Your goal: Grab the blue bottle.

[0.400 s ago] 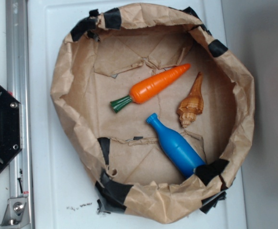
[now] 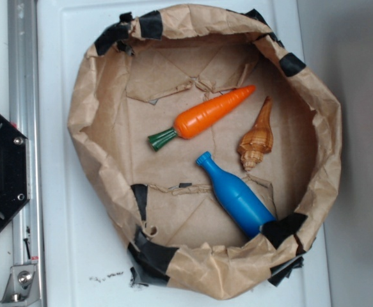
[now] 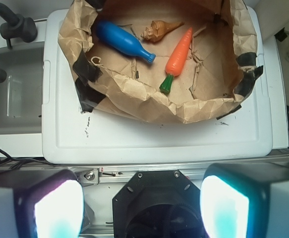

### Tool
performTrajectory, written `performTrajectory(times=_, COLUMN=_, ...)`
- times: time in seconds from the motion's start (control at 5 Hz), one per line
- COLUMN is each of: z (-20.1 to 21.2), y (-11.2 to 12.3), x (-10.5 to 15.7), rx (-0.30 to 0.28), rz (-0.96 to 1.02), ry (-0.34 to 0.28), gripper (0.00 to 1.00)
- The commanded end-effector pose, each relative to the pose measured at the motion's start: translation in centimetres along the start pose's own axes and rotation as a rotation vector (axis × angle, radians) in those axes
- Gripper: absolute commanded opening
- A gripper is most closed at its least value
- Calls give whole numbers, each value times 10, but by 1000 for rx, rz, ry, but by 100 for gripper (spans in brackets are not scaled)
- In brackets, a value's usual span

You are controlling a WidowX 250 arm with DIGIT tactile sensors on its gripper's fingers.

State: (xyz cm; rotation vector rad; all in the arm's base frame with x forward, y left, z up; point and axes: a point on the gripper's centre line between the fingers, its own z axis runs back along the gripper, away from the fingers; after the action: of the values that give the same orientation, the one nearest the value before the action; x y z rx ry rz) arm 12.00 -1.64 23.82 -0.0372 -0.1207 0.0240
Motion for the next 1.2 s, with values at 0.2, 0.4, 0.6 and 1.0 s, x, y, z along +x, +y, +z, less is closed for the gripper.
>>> performTrajectory(times=0.2, z=-104, y=21, x=145, rx=-189, rz=-478, ry=-359, gripper=100)
performTrajectory(times=0.4, z=-126, y=17, x=174, rx=-182, rz=-527, ry=-340, gripper=100)
performTrajectory(times=0.6, z=-175, y=-12, x=175, rx=-182, rz=-688, ry=-236, gripper=100)
performTrajectory(times=1.0, z=-206, y=-74, x=139, rx=-242, rz=-952, ry=-180, gripper=100)
